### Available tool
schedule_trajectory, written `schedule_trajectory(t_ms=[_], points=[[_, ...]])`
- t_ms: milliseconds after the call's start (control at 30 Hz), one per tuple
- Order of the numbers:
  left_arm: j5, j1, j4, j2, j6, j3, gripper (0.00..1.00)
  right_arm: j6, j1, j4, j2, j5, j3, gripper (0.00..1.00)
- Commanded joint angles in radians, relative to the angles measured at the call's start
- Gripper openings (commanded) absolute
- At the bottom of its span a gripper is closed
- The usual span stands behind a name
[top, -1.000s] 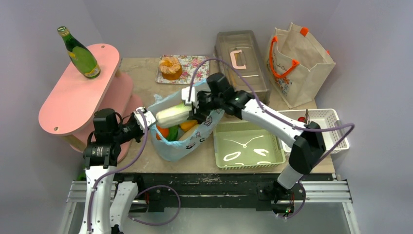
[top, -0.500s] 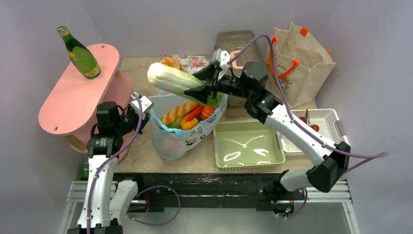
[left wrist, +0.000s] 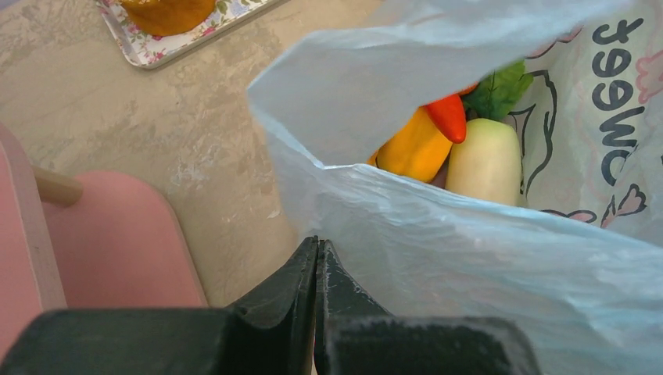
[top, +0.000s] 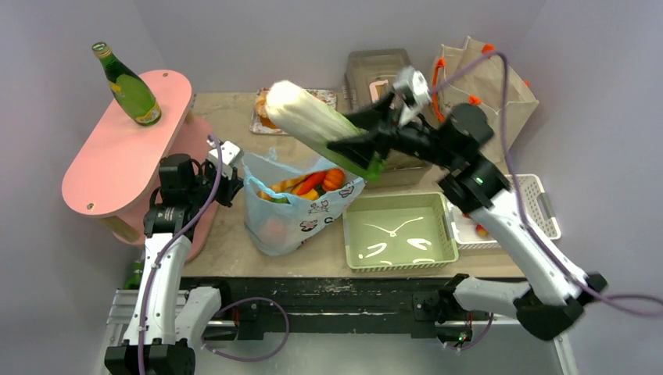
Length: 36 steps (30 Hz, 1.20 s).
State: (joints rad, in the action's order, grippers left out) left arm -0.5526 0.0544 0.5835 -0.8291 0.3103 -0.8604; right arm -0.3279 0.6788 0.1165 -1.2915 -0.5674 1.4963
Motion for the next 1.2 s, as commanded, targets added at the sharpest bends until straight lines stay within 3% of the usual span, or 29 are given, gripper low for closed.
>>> schedule_trajectory(t_ms=[0,100,200,300,567,600,667,733,767,833,933,967,1067,1167], points=[[0.001,0.01,-0.054,-0.011,-0.041,-0.056,0.0,0.553,-0.066,-0.598,0.29,0.051,-0.132,0.0],[-0.011,0.012,-0.062,-0.025,-0.054,-0.061,0.0,0.8,-0.14,-0.887,0.352,0.12,-0.179,0.0],[-0.012,0.011,-0.076,-0.029,-0.062,-0.064,0.0,0.998,-0.145,-1.064,0.38,0.243,-0.256,0.0],[-0.025,0.011,-0.077,-0.035,-0.06,-0.073,0.0,1.071,-0.151,-1.076,0.428,0.289,-0.383,0.0],[-0.038,0.01,-0.043,-0.028,-0.002,-0.108,0.0,1.189,-0.152,-0.956,0.317,0.431,-0.612,0.01],[-0.047,0.011,-0.041,-0.022,0.004,-0.108,0.0,1.191,-0.152,-0.927,0.315,0.465,-0.639,0.18],[-0.073,0.011,-0.028,-0.008,0.024,-0.107,0.0,1.164,-0.152,-0.879,0.297,0.459,-0.638,0.61],[-0.092,0.011,-0.028,0.011,0.044,-0.101,0.0,1.096,-0.151,-0.874,0.261,0.397,-0.536,0.91],[-0.099,0.01,-0.033,0.021,0.054,-0.098,0.0,1.057,-0.151,-0.907,0.235,0.348,-0.459,0.97],[-0.107,0.011,-0.046,0.036,0.071,-0.101,0.0,0.988,-0.151,-0.961,0.187,0.238,-0.291,0.99],[-0.111,0.01,-0.061,0.041,0.081,-0.127,0.0,0.878,-0.148,-0.979,0.107,0.09,-0.064,0.95],[-0.123,0.011,-0.055,0.042,0.089,-0.14,0.0,0.843,-0.145,-0.967,0.079,0.047,-0.001,0.87],[-0.188,0.012,-0.035,0.052,0.116,-0.166,0.0,0.747,-0.085,-0.878,0.002,-0.006,0.111,0.47],[-0.218,0.01,0.017,0.056,0.147,-0.188,0.0,0.771,0.023,-0.808,-0.044,0.019,0.099,0.1]])
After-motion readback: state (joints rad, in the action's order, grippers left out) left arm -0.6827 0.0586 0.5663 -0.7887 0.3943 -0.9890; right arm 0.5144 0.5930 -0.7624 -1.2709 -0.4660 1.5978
